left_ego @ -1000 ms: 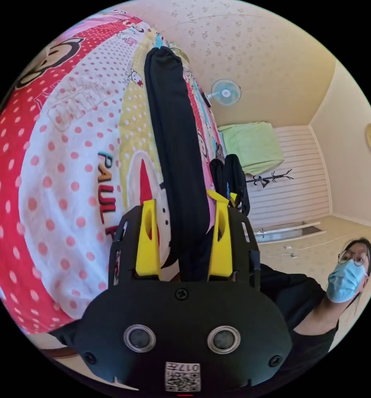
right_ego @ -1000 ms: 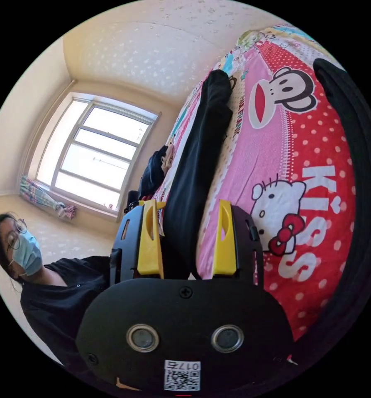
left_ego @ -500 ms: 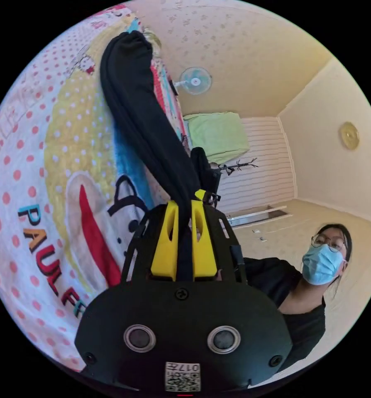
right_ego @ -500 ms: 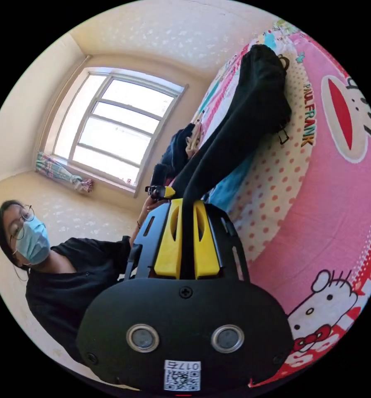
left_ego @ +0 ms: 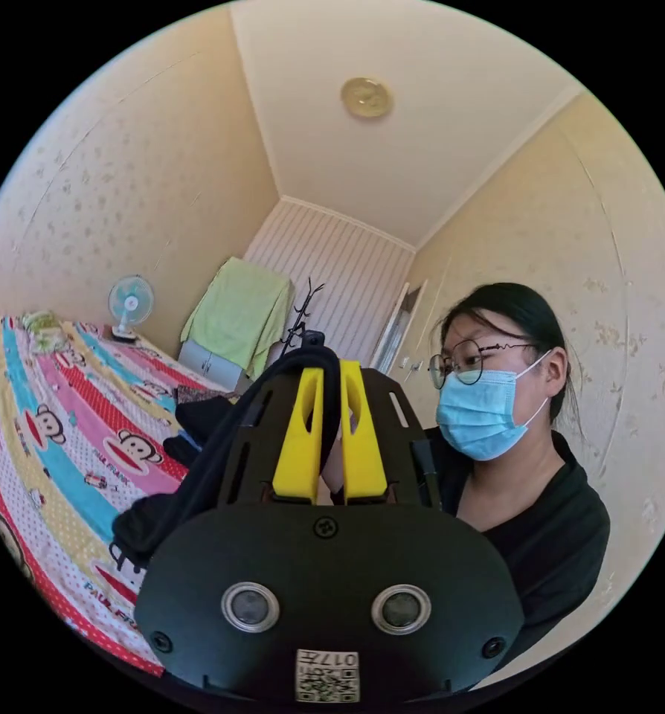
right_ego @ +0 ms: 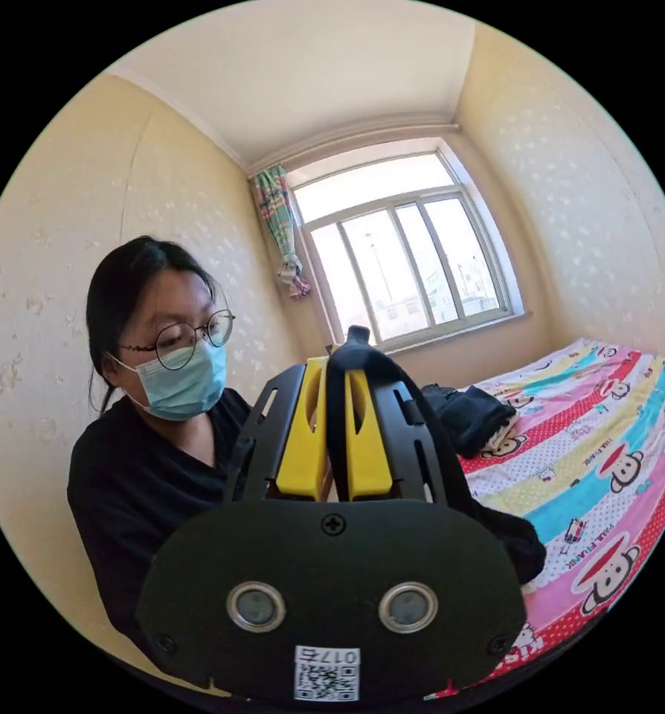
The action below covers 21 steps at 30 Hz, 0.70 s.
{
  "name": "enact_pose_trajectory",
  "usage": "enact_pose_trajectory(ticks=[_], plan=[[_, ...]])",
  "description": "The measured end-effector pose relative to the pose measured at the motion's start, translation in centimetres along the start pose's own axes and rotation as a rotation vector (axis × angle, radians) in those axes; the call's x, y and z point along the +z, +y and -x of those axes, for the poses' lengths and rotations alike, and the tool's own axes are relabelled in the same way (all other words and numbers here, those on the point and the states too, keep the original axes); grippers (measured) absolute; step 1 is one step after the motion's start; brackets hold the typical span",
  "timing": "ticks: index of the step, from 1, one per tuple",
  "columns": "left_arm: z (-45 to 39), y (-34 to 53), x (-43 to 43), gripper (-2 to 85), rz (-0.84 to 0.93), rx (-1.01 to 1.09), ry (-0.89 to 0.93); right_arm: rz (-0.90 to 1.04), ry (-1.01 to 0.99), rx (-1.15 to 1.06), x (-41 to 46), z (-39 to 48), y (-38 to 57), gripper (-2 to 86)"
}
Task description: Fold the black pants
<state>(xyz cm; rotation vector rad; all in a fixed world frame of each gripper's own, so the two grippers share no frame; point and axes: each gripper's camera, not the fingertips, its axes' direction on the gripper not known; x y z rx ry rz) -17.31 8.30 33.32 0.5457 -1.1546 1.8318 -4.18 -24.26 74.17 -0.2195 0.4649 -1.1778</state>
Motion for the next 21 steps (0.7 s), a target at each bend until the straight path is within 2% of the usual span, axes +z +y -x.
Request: enact_pose_trajectory(ticks=[4,7,9,13,15,17,21], plan=[[-4.9,-3.0,0.9,4.0,-0.021,0.099,-0.016,0.015,0.046,-0.188,0.3,7.6,-4.7,1.2],[-4.7,-4.1,1.3,4.0,-0.063,0.071,-0.1,0.021,0.161,-0.187,0.9,9.2,-6.5,1.3],[-1.1,-4.3,1.6,3.9,-0.09,-0.027,-0.109,0.011,0.194,-0.12,1.0,7.6,-6.9,1.3],[7.3,-4.6,1.8,3.9,-0.109,-0.182,-0.12,-0.033,0.198,0.053,0.7,-0.9,-6.8,1.3],[13.0,-6.1,2.1,4.0,-0.057,-0.198,-0.275,-0.038,0.244,0.115,0.7,-5.1,-7.3,1.3],[17.6,-6.8,2.1,4.0,-0.032,-0.246,-0.359,0.001,0.387,0.214,1.0,-11.2,-8.6,1.2],[25.4,-4.7,2.0,4.0,-0.042,-0.337,-0.408,-0.019,0.464,0.294,2.1,-18.7,-8.5,1.1]])
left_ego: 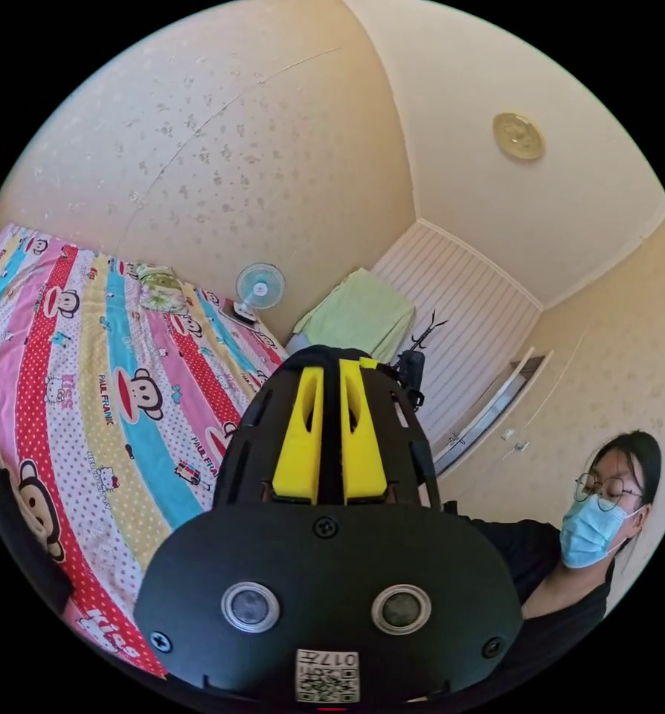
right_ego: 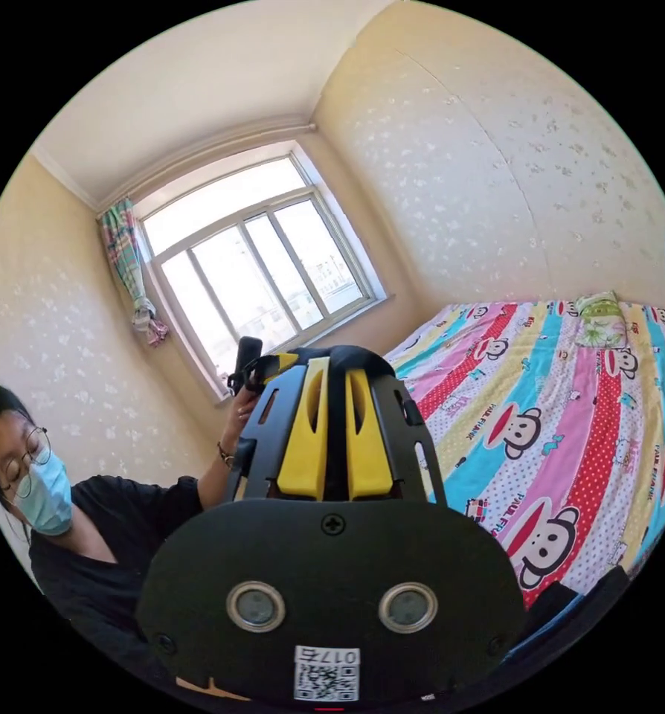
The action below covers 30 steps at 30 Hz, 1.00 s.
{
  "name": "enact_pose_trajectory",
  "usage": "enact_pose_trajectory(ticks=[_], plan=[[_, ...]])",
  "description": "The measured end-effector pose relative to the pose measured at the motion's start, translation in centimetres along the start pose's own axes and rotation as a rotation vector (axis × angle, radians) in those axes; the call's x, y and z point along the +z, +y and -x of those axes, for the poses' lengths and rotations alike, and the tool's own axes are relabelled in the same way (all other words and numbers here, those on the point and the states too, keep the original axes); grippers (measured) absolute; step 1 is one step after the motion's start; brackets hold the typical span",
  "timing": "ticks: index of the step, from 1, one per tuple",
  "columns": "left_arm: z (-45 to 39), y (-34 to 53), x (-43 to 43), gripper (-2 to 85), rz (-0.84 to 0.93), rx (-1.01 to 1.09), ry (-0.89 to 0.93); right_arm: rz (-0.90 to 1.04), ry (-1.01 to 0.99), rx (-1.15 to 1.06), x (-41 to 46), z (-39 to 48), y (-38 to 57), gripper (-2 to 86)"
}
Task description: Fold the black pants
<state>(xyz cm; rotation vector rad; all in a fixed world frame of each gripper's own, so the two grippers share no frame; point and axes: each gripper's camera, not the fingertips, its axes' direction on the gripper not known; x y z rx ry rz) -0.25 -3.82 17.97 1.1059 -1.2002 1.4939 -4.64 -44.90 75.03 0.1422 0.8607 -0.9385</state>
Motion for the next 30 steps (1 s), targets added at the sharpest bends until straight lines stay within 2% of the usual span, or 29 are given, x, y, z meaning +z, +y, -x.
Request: enact_pose_trajectory(ticks=[2,4,6,9,10,12,14,17,21,25,27,28,30], plan=[[2.0,2.9,1.2,4.2,0.029,0.015,-0.069,-0.007,0.034,0.009,2.1,-1.2,2.6,1.2],[4.6,7.9,2.9,4.6,0.07,0.022,-0.105,0.015,0.117,-0.08,3.7,-0.9,7.6,1.6],[9.8,16.8,6.0,5.8,0.213,-0.102,-0.13,0.078,0.172,-0.056,5.2,-2.1,14.6,2.2],[15.3,29.0,8.8,8.6,0.384,-0.342,-0.154,0.247,0.166,0.24,7.2,-6.7,27.5,4.7],[16.0,31.1,8.7,8.7,0.38,-0.388,-0.129,0.268,0.113,0.363,7.0,-7.8,32.4,5.7],[17.9,36.6,6.1,10.1,0.212,-0.553,0.078,0.144,-0.013,0.509,4.4,-8.2,37.7,6.5],[19.0,38.6,4.1,15.3,0.146,-0.662,0.093,-0.005,-0.076,0.647,0.0,-8.1,41.1,7.6],[20.0,37.3,1.5,18.2,0.101,-0.676,-0.004,-0.129,-0.028,0.642,-3.6,-7.6,39.2,11.7],[21.4,30.2,2.7,19.5,0.115,-0.512,-0.018,-0.046,0.085,0.535,-2.4,-8.6,31.9,18.2],[23.9,26.8,7.3,20.7,0.17,-0.469,-0.097,0.021,0.077,0.551,3.9,-12.6,26.5,21.9],[26.2,28.1,12.1,19.8,0.27,-0.509,-0.089,0.115,0.088,0.63,8.1,-14.7,26.5,21.8],[26.3,28.7,12.6,19.0,0.247,-0.506,-0.091,0.136,0.091,0.651,10.2,-15.2,27.0,21.2],[24.7,30.8,12.1,16.9,0.122,-0.497,-0.243,0.078,0.16,0.654,10.6,-14.1,27.6,20.0]])
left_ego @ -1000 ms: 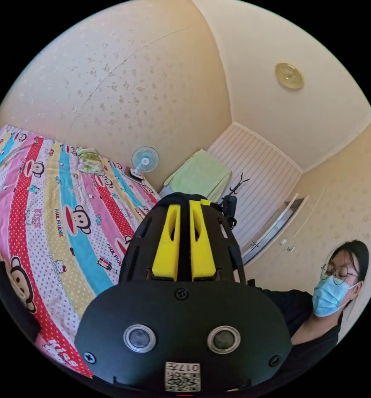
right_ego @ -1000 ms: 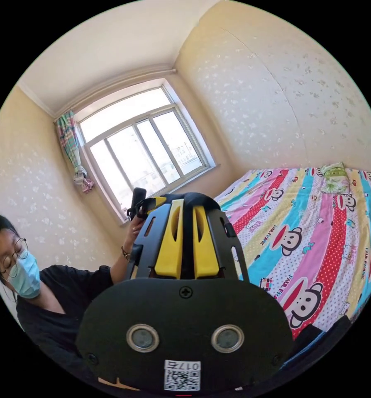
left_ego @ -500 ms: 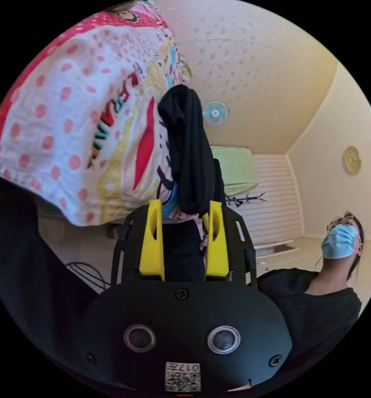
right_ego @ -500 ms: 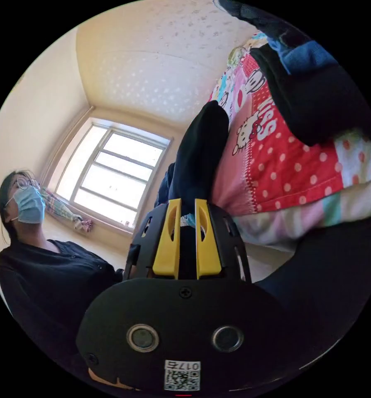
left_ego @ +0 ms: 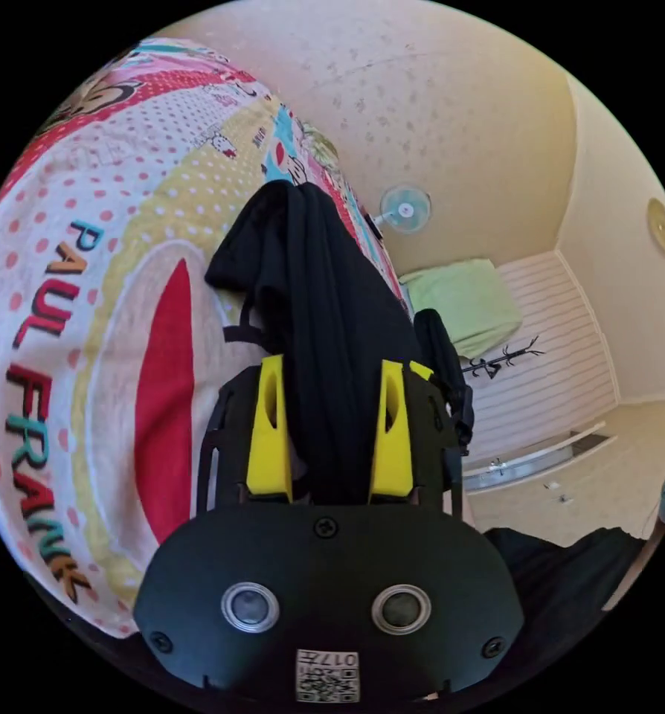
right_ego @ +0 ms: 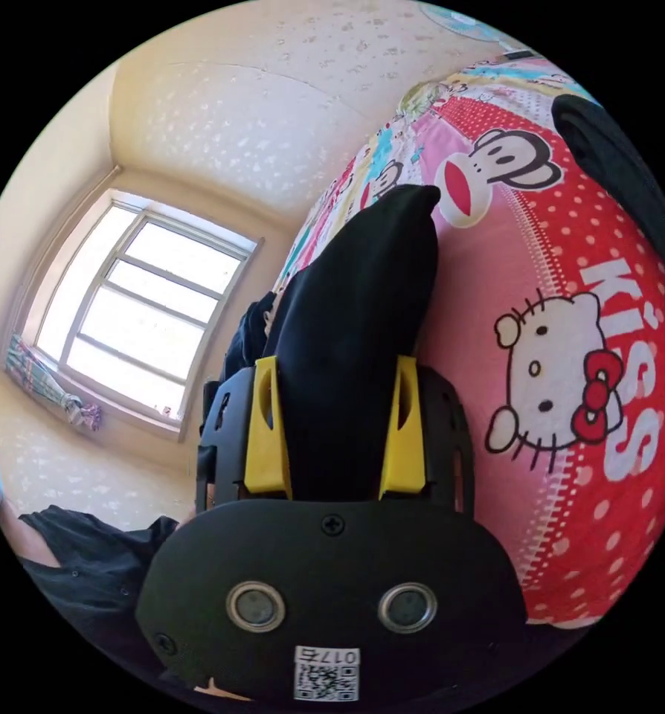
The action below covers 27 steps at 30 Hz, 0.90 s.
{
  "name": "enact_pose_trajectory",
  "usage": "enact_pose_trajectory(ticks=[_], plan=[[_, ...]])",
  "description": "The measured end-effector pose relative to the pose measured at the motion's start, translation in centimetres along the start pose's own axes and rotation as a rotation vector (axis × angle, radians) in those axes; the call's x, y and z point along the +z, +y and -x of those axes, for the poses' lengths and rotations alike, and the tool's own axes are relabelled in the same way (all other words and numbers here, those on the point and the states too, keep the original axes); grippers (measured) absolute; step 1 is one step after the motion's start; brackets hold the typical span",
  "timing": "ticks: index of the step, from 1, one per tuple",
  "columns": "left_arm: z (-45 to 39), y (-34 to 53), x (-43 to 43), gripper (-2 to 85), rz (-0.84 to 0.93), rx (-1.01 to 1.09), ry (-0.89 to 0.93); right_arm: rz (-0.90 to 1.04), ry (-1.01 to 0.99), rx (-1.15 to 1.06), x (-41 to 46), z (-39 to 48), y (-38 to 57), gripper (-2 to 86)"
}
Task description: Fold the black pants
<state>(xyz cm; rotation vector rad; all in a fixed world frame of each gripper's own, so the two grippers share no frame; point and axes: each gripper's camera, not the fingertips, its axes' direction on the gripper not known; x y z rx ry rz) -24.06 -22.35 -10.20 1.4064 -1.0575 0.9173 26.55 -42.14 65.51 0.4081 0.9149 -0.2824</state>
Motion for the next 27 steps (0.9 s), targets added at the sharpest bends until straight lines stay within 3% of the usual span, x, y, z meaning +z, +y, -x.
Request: enact_pose_trajectory(ticks=[5,12,20,27], plan=[[-1.8,3.5,-1.5,14.9,0.076,0.042,-0.079,0.137,-0.065,0.013,-1.5,0.6,2.3,17.4],[-3.2,12.3,-6.6,12.2,0.198,0.011,0.06,0.235,-0.309,0.013,-4.9,1.3,9.7,14.3],[-10.3,11.7,-9.7,12.1,0.186,0.186,0.084,0.019,-0.674,0.01,-8.1,0.3,13.2,12.6],[-20.7,6.5,-5.5,12.1,0.129,0.546,0.25,-0.244,-0.564,-0.303,-17.4,3.1,7.6,12.8]])
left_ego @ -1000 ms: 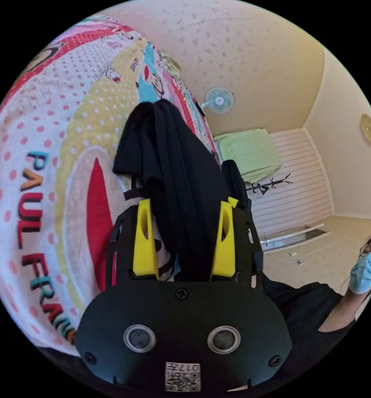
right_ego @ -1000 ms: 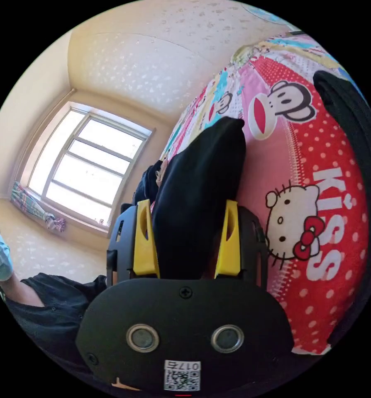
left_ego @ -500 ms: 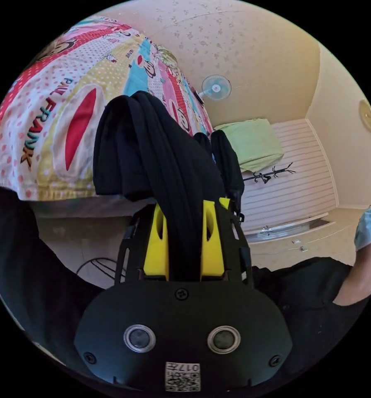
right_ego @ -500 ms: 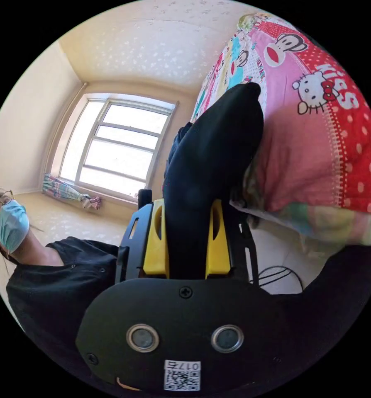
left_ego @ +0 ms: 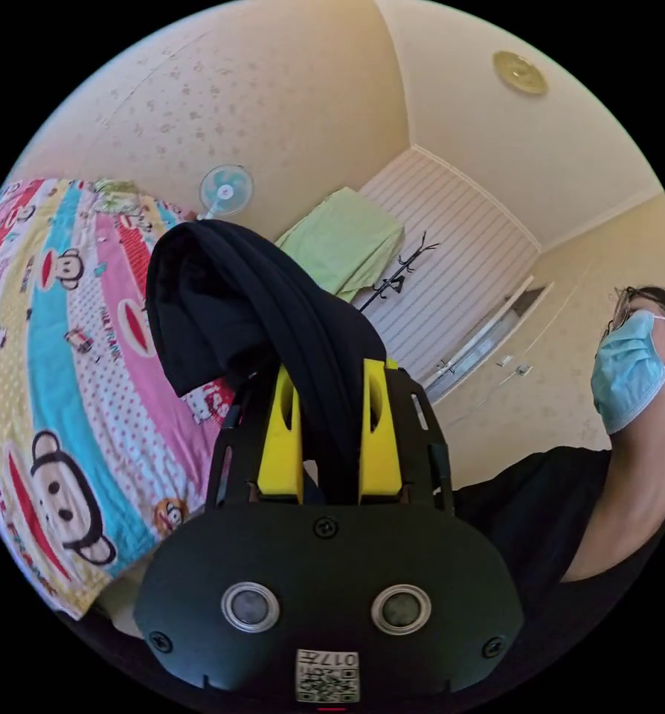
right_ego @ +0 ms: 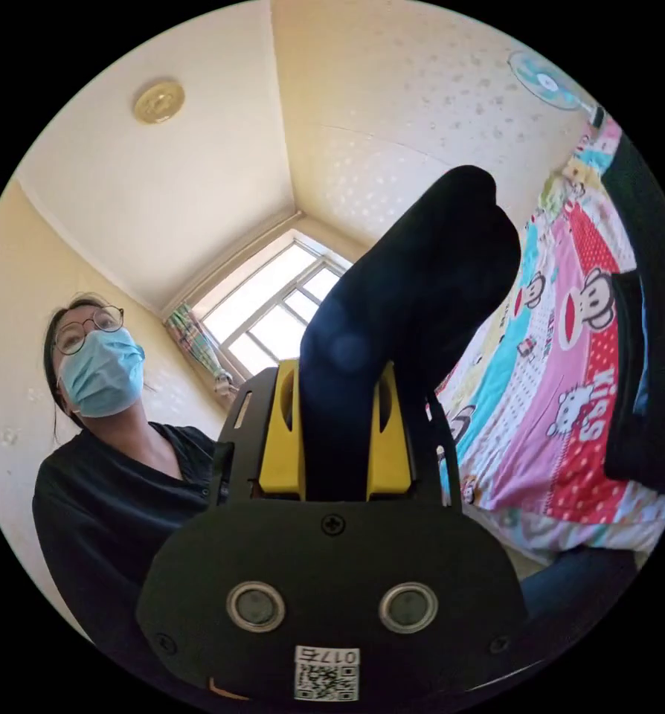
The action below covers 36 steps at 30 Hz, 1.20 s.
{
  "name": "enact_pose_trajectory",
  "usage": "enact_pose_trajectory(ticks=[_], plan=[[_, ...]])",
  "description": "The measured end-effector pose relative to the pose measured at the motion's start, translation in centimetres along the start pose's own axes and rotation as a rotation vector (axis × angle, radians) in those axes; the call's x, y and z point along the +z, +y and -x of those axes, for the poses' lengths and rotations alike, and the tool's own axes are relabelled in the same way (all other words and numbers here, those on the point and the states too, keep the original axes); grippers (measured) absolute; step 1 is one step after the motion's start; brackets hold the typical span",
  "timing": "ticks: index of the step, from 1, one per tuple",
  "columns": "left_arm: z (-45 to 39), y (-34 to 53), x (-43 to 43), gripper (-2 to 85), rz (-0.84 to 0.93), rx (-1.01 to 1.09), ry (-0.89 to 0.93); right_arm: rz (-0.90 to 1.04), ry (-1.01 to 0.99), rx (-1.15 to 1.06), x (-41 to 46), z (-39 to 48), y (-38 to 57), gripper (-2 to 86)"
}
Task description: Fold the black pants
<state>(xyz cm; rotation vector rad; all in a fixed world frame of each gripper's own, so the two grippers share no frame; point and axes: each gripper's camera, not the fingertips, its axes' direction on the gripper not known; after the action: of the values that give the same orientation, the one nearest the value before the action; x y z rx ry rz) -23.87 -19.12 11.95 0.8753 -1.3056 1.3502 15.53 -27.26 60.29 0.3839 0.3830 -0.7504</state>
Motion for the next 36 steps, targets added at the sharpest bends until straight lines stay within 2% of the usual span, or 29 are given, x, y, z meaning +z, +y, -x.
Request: enact_pose_trajectory(ticks=[2,6,8,10,12,14,15,16,17,20,24,25,30,33,36], plan=[[-1.1,-3.0,2.3,12.2,0.005,0.082,0.035,-0.001,0.156,-0.133,-2.1,3.2,-3.8,12.7],[-1.7,-8.8,8.2,12.3,0.001,0.189,0.136,-0.088,0.376,-0.187,-4.7,6.1,-7.5,13.0],[-0.3,-10.8,11.5,12.4,0.004,0.186,0.146,-0.152,0.572,-0.231,-5.7,5.6,-8.7,13.4],[2.8,-12.1,15.9,12.5,0.074,0.091,0.115,-0.193,0.737,-0.145,-6.5,2.6,-9.7,13.9],[8.8,-11.1,21.8,11.4,0.325,-0.149,0.003,-0.172,0.982,0.046,-6.9,-2.6,-10.2,14.1],[12.2,-7.3,23.2,10.0,0.445,-0.226,-0.036,-0.013,1.329,0.336,-5.5,-11.4,-8.8,14.1],[13.6,-3.9,22.0,8.2,0.373,-0.249,0.087,0.011,1.391,0.305,-4.7,-12.8,-8.0,14.1],[14.4,-2.2,21.1,6.9,0.329,-0.276,0.154,-0.058,1.488,0.158,-3.1,-13.6,-6.0,14.1],[15.7,1.1,19.4,5.7,0.287,-0.331,0.238,-0.114,1.523,0.076,-1.8,-13.8,-4.7,14.1],[17.7,7.9,14.6,5.6,0.336,-0.42,0.091,-0.091,1.558,0.101,0.5,-15.0,-4.7,14.2],[18.4,13.6,5.6,3.7,0.253,-0.484,-0.059,-0.19,1.559,0.053,1.5,-16.8,-2.9,14.5],[18.4,14.0,4.4,3.5,0.246,-0.483,-0.096,-0.237,1.55,0.048,1.4,-17.0,-2.0,14.6],[18.0,15.2,-4.8,-0.2,0.111,-0.422,-0.54,-0.428,1.487,0.069,1.9,-14.8,4.3,13.8],[19.6,14.8,-7.1,-0.8,0.117,-0.46,-0.578,-0.459,1.564,0.007,4.2,-12.7,9.5,9.7],[20.1,14.0,-7.7,-1.0,0.109,-0.425,-0.574,-0.316,1.686,-0.137,6.5,-11.7,12.2,5.3]])
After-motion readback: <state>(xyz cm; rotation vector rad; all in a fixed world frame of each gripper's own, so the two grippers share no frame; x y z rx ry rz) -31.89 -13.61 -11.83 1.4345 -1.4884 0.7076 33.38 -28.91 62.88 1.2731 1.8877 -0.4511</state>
